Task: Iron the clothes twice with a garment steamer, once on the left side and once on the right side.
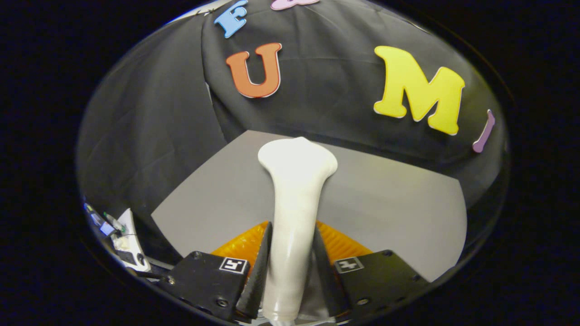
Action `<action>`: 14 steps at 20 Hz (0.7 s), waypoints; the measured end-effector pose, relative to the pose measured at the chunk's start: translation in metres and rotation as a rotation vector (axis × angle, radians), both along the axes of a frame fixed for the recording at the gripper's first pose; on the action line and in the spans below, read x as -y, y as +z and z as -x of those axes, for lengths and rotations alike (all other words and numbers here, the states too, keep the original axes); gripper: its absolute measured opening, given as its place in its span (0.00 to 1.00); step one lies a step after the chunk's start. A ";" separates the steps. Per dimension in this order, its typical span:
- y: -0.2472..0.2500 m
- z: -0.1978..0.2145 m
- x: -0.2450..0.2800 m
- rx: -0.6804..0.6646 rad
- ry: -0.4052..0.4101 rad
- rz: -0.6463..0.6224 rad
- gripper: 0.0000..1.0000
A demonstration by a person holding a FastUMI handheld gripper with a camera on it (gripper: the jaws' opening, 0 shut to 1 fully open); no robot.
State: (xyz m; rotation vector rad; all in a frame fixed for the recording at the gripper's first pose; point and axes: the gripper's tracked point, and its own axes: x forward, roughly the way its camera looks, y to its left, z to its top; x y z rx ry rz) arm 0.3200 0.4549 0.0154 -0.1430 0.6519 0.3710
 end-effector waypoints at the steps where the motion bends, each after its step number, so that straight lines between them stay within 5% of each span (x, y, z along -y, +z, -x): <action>1: -0.002 -0.005 -0.002 0.020 -0.009 -0.002 0.51; 14: 0.046 0.021 0.020 0.096 -0.058 -0.234 0.38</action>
